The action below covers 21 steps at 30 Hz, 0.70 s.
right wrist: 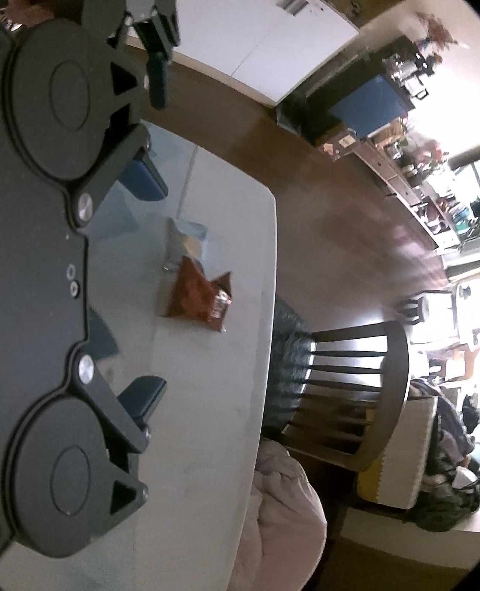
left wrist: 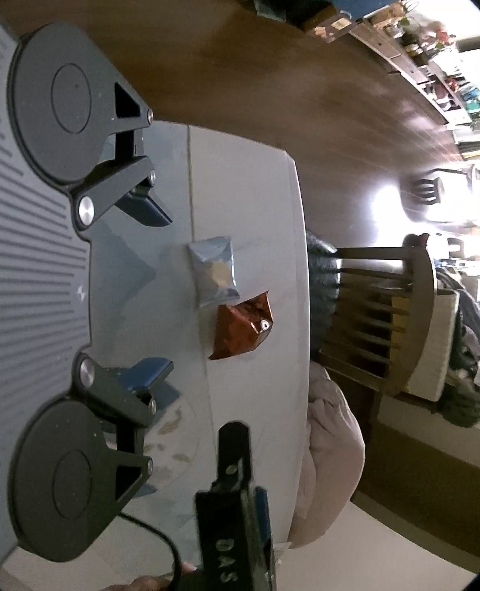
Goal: Organize snacks
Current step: 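Grasp the blue cookie packet with the left gripper while the right grasps the red Oreo bag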
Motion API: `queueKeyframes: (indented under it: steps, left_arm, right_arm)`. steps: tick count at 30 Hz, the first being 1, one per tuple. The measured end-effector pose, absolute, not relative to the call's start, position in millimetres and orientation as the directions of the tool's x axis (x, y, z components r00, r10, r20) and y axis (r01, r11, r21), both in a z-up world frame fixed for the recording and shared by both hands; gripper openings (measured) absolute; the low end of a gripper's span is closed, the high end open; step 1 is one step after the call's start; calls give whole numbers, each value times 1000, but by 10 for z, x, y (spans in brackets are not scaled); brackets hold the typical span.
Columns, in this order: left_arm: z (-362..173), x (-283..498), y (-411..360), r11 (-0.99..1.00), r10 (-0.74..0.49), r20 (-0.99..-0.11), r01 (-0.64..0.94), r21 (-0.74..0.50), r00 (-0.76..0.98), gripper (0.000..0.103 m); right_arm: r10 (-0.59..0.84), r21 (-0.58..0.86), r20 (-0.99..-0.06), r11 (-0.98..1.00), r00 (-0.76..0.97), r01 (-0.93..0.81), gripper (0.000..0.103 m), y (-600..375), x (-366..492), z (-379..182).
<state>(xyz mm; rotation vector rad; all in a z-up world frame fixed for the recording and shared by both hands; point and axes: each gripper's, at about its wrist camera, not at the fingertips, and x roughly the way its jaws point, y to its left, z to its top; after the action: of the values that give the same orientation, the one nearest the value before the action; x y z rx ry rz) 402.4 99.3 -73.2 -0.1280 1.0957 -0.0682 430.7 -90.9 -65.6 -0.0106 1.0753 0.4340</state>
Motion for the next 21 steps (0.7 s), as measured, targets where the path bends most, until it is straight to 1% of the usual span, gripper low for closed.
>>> queueKeyframes:
  steps: [6, 10, 14, 17, 21]
  left_arm:
    - [-1122, 4451, 1045, 989, -124, -898, -26, -148, 422, 78]
    - [-1396, 4637, 1074, 988, -122, -915, -46, -151, 384, 78]
    - [-1611, 4751, 1072, 990, -110, -927, -40, -133, 360, 78]
    - [-1744, 4832, 1077, 991, -102, -931, -47, -126, 350, 78]
    - [-1882, 4945, 1066, 988, -118, -935, -54, -144, 334, 78]
  right_arm:
    - [321, 224, -878, 931, 356, -289, 101, -815, 4891, -1136]
    - [319, 248, -896, 937, 309, -247, 97, -741, 5168, -1493]
    - [310, 260, -912, 943, 270, -207, 91, -650, 5353, -1824]
    - [320, 280, -914, 942, 248, -182, 89, -601, 5458, -1982]
    - [317, 285, -921, 944, 225, -163, 89, -538, 5564, -2159]
